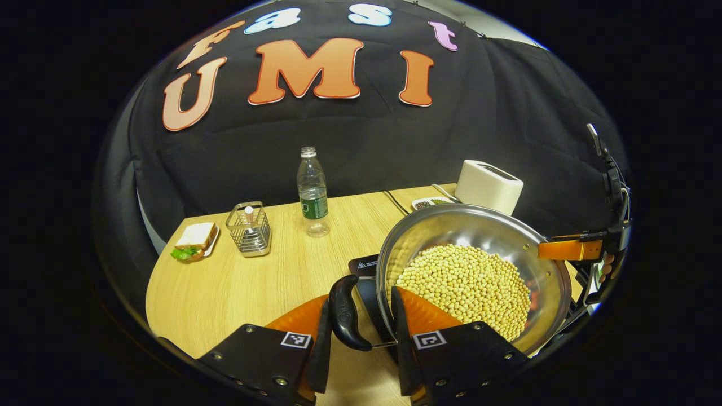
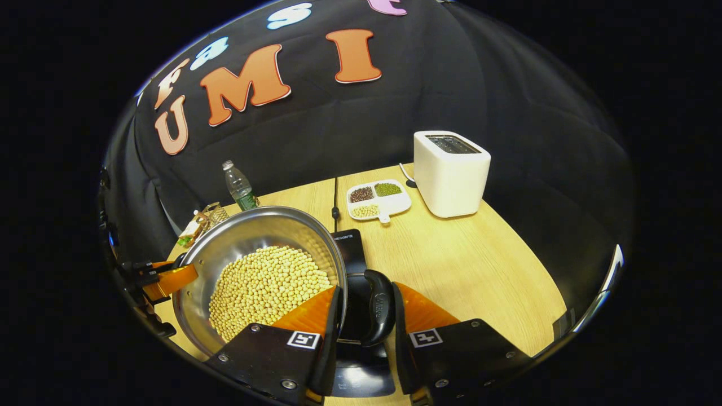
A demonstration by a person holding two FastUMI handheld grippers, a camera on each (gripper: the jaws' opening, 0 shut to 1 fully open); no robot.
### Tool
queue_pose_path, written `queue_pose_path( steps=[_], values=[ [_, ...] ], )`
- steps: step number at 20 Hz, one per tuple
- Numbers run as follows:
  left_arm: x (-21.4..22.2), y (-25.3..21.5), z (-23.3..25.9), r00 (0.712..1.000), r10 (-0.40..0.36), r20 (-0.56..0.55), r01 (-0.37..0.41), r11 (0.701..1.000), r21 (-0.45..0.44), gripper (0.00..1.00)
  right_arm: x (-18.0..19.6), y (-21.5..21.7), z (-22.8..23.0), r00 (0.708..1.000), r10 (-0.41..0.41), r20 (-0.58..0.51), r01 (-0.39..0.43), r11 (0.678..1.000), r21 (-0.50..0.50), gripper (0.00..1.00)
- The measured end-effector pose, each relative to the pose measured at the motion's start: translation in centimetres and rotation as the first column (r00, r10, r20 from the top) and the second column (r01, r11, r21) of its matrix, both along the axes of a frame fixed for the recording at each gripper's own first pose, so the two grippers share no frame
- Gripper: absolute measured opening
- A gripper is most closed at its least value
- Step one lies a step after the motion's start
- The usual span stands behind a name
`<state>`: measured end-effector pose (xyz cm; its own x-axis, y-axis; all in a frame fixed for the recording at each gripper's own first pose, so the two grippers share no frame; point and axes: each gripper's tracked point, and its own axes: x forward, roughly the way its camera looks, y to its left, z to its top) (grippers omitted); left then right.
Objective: First push the handle of the pot to place it horizontally, then grasp the pot with both hands and set it on the induction cooktop.
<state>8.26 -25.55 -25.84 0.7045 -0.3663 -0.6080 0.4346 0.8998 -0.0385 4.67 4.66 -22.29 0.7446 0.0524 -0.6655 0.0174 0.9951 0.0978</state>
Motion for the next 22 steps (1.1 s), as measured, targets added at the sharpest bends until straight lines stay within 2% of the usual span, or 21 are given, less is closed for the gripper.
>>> queue_pose_path(
  steps=[4, 10, 11, 12, 14, 16, 18, 20, 22],
  values=[
    [0.4, -0.9, -1.1, 1.0, -0.006, -0.021, 0.007, 1.0, 0.014, 0.51, 0.0, 0.2, -0.1, 1.0, -0.003, -0.021, 0.003, 1.0, 0.009, 0.43],
    [0.6, -0.7, -2.5, 0.998, 0.03, -0.063, -0.03, 0.999, -0.01, 0.49, 0.2, -0.1, 0.7, 1.0, 0.015, -0.022, -0.015, 1.0, 0.0, 0.46],
    [0.7, -0.4, -2.8, 0.996, 0.036, -0.076, -0.037, 0.999, -0.018, 0.49, 0.3, -0.1, 1.0, 1.0, 0.022, -0.011, -0.022, 1.0, -0.005, 0.43],
    [0.6, -0.2, -3.0, 0.995, 0.043, -0.085, -0.046, 0.998, -0.035, 0.51, 0.5, -0.3, 1.2, 1.0, 0.028, -0.007, -0.028, 1.0, -0.01, 0.49],
    [0.4, 0.3, -2.4, 0.995, 0.057, -0.079, -0.062, 0.996, -0.065, 0.55, 0.5, -0.5, 1.5, 0.999, 0.033, 0.0, -0.033, 0.999, -0.014, 0.55],
    [1.5, 1.7, 0.3, 0.996, 0.086, 0.011, -0.085, 0.995, -0.055, 0.59, 0.7, -0.9, 2.9, 0.999, 0.013, 0.048, -0.011, 0.999, -0.03, 0.6],
    [2.1, 4.0, 4.1, 0.984, 0.136, 0.111, -0.132, 0.99, -0.048, 0.71, 0.7, -1.4, 5.7, 0.993, 0.004, 0.122, 0.002, 0.999, -0.054, 0.68],
    [1.8, 5.9, 8.0, 0.97, 0.171, 0.17, -0.157, 0.983, -0.092, 0.7, 0.4, -1.5, 9.4, 0.978, 0.005, 0.206, 0.008, 0.998, -0.065, 0.93],
    [1.7, 8.6, 12.0, 0.948, 0.2, 0.248, -0.184, 0.979, -0.085, 0.7, -0.1, -1.7, 13.5, 0.958, 0.008, 0.286, 0.016, 0.997, -0.082, 0.95]
  ],
)
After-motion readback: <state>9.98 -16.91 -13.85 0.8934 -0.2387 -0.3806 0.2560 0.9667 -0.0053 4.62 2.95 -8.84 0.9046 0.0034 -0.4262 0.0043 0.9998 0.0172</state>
